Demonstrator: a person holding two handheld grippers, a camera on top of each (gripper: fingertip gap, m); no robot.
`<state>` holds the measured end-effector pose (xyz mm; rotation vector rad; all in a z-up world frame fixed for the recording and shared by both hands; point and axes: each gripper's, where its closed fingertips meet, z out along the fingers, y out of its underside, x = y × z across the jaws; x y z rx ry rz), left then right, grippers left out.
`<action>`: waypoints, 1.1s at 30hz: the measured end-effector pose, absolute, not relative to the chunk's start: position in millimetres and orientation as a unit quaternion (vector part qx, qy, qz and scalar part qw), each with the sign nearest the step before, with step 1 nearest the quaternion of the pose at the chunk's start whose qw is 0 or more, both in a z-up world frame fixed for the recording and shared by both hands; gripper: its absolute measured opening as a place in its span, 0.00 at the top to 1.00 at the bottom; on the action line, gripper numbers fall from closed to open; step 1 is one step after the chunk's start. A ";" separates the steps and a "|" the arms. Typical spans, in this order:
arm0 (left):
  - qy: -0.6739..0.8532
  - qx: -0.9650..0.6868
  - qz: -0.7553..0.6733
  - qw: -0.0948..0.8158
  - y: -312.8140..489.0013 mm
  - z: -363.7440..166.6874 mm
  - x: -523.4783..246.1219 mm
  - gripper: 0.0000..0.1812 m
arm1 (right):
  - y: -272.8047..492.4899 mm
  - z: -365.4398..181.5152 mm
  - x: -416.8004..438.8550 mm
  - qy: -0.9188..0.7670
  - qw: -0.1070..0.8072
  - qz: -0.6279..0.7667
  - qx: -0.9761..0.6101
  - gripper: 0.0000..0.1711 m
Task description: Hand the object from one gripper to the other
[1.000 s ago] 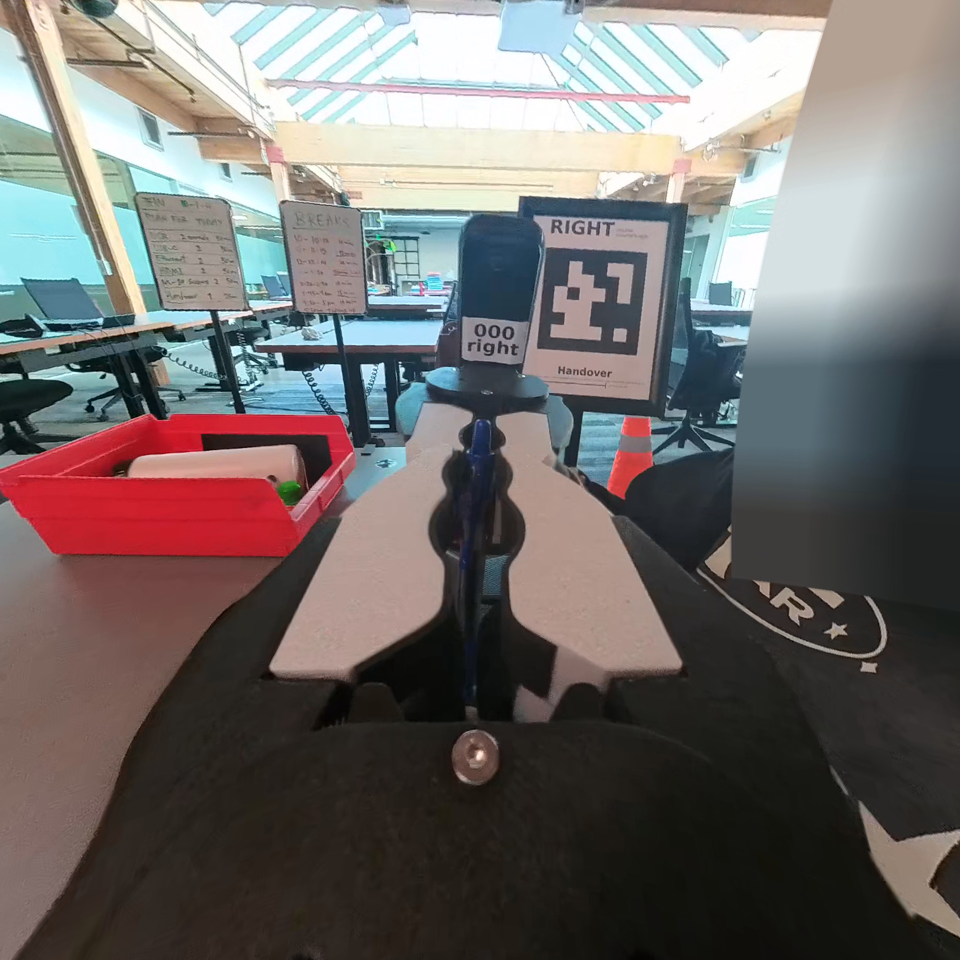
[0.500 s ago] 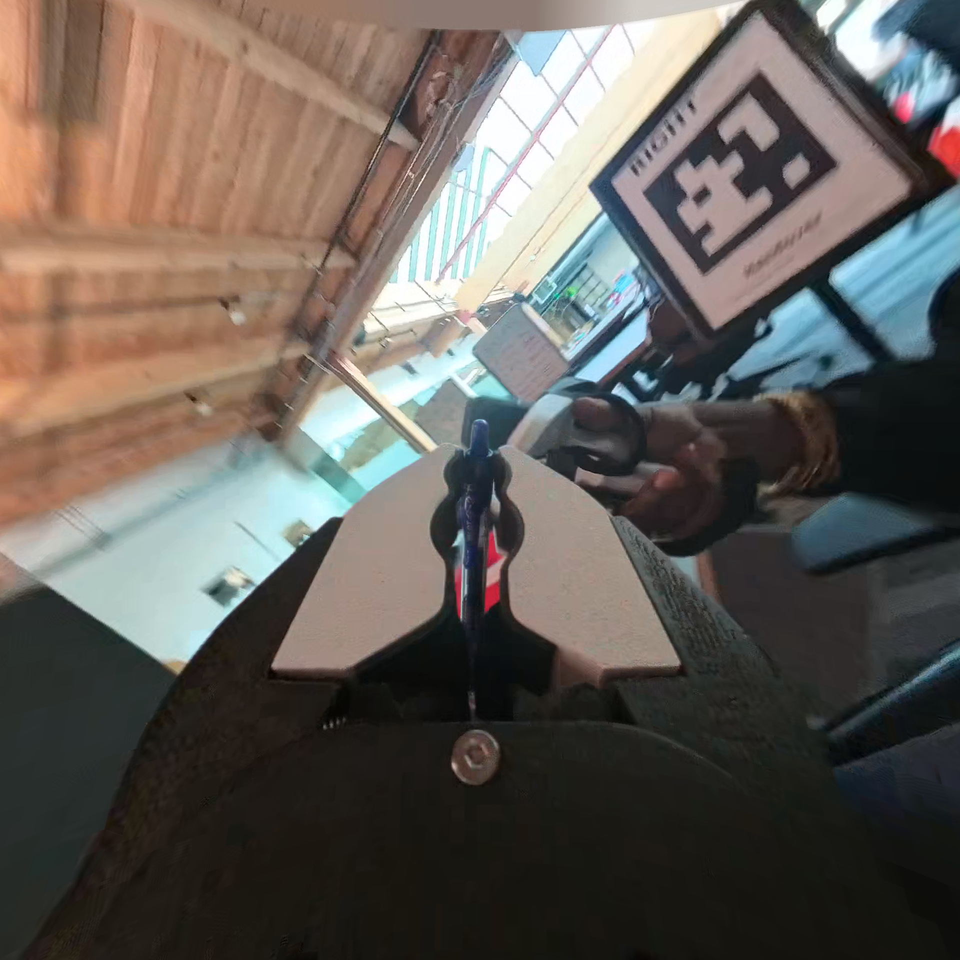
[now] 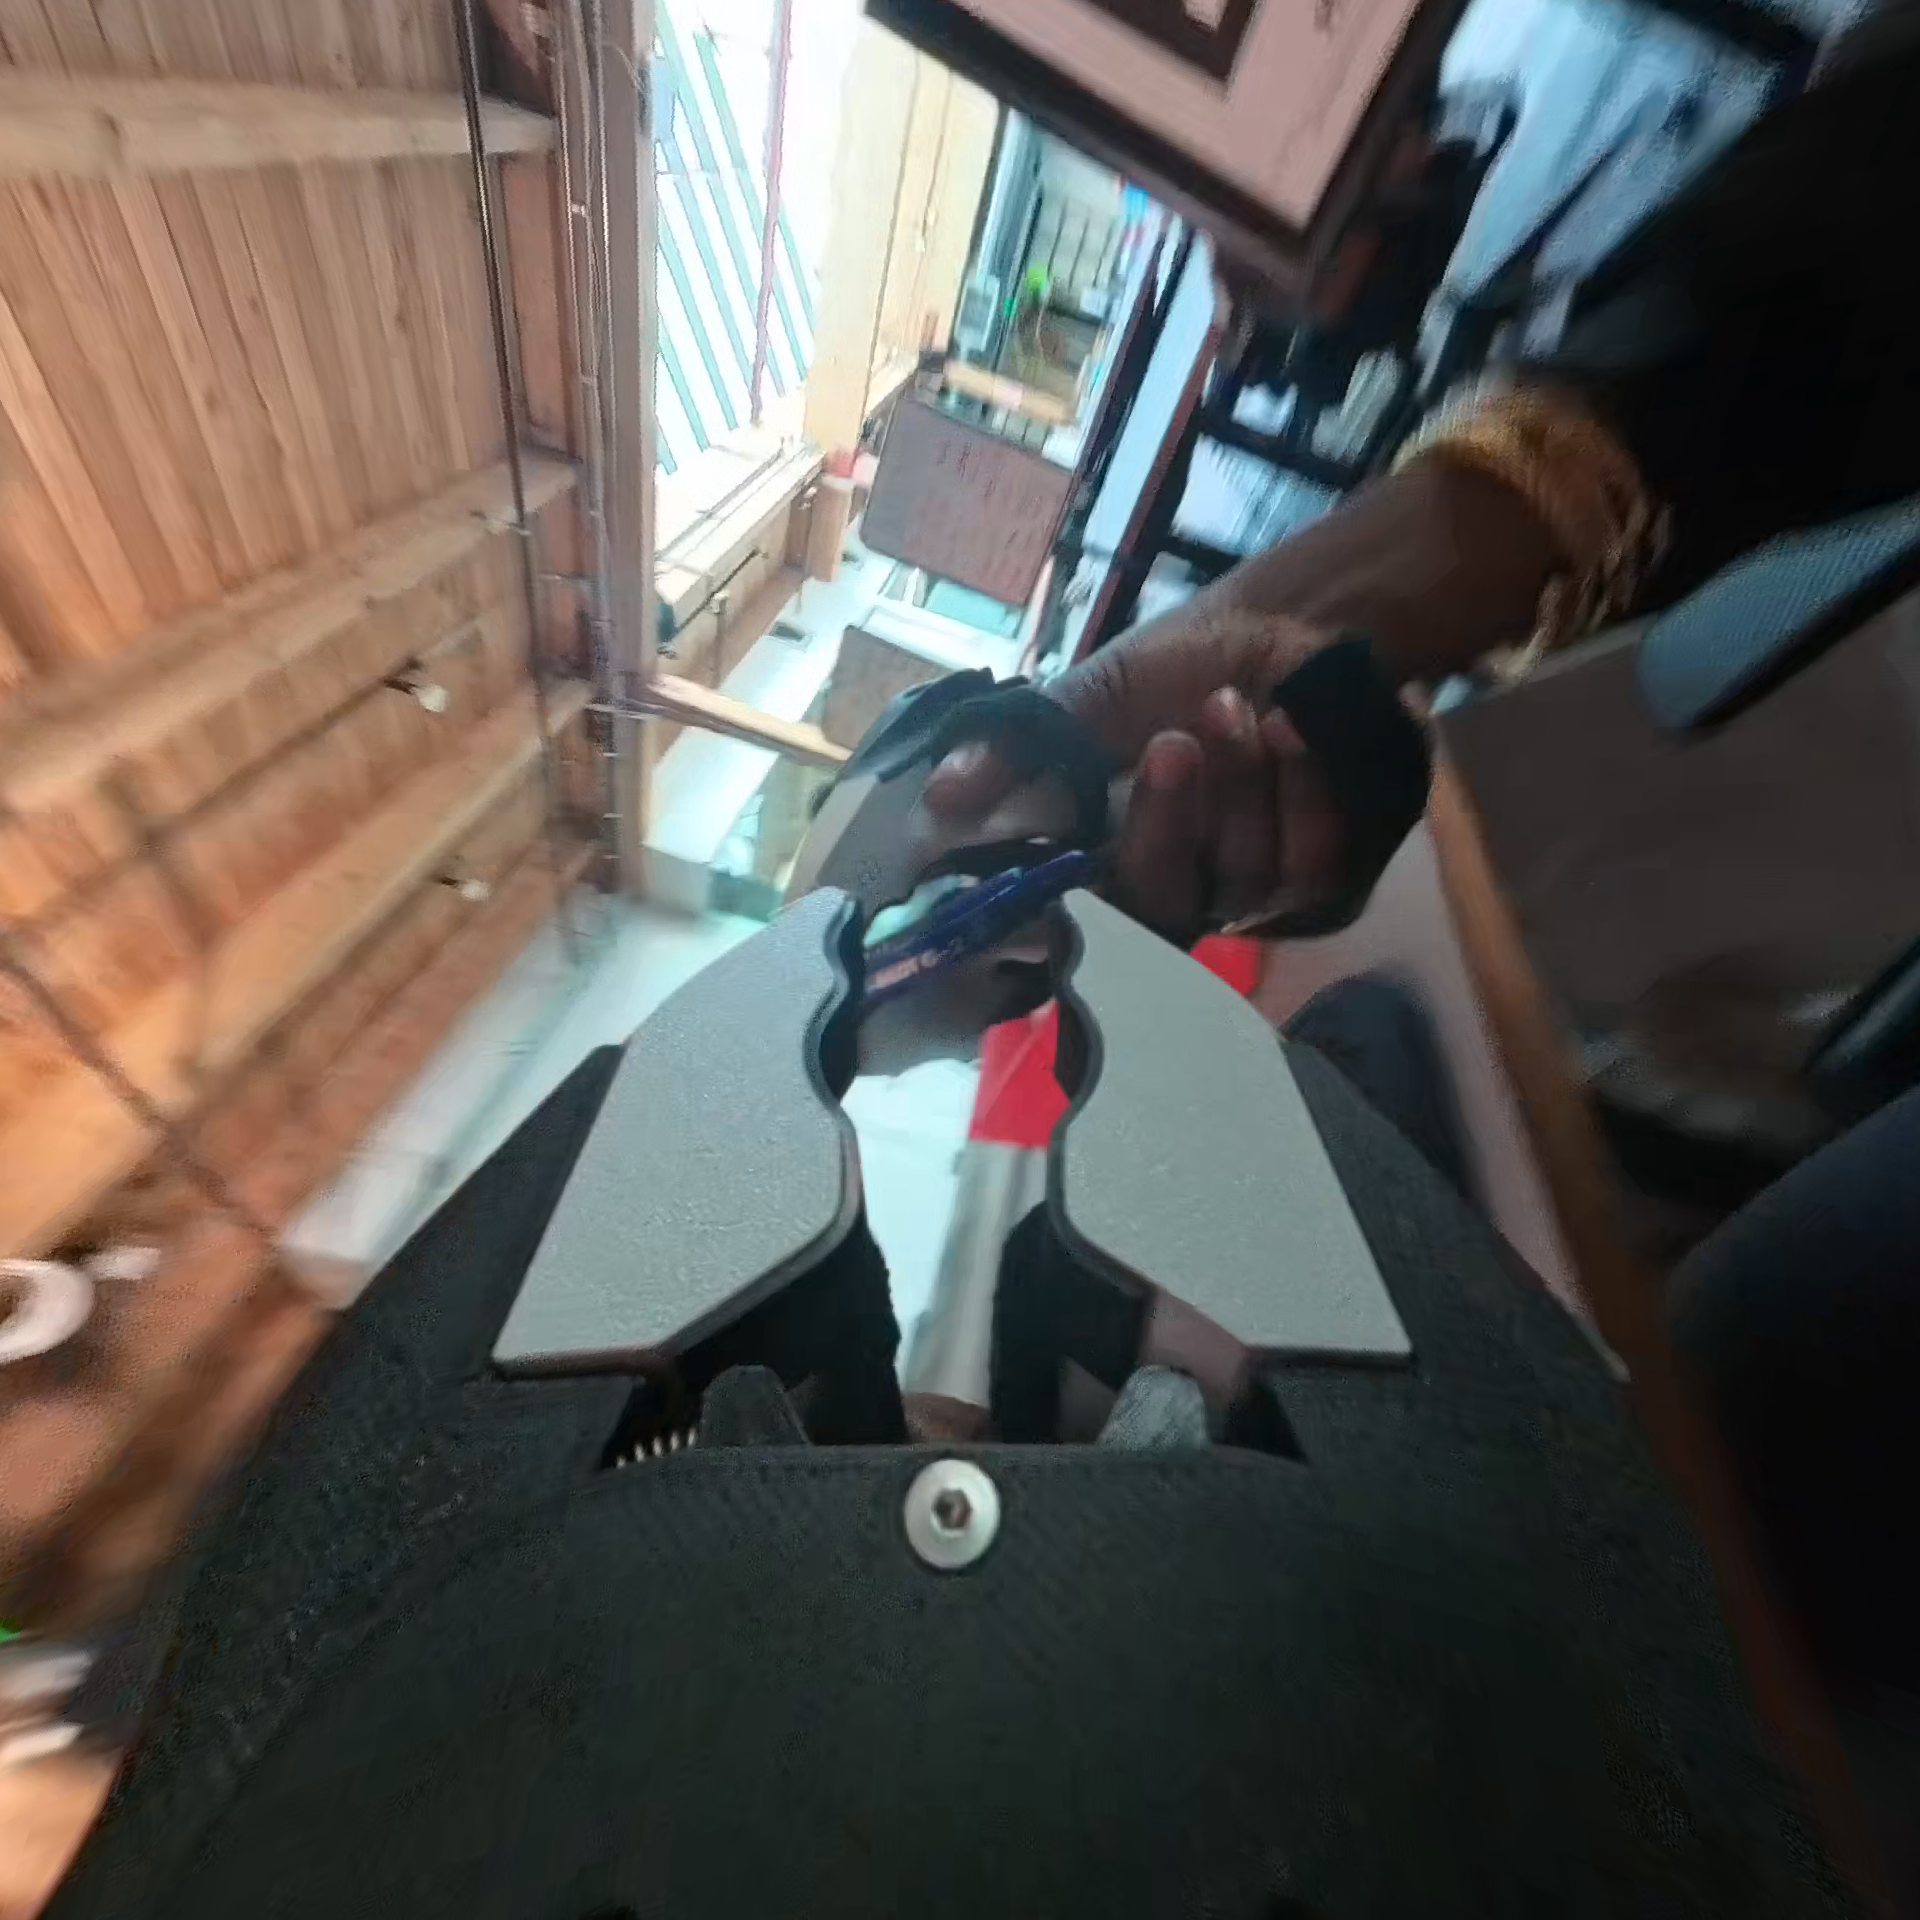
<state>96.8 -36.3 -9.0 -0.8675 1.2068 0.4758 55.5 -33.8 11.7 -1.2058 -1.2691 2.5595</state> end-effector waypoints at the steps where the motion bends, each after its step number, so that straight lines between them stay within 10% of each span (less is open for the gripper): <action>1: 0.533 -0.404 0.154 0.728 -40.1 -6.4 96.3 0.80 | -33.6 14.1 58.6 -0.429 0.056 0.818 -0.379 0.93; 6: 0.364 -0.425 -0.138 0.817 -58.2 42.9 63.7 0.81 | -31.2 17.3 65.9 -0.507 0.217 0.754 -0.357 0.94; 13: 0.222 -0.538 -0.385 0.716 -35.4 38.2 63.0 0.80 | -44.1 15.3 66.8 -0.556 0.291 0.706 -0.328 0.94; 18: 0.235 -0.529 -0.402 0.710 -39.8 39.0 79.8 0.93 | -54.4 1.6 60.3 -0.593 0.303 0.670 -0.328 0.94; 33: 0.299 -0.620 -0.318 0.652 -28.9 1.7 86.1 0.94 | -36.9 28.3 76.4 -0.553 0.394 0.670 -0.301 0.84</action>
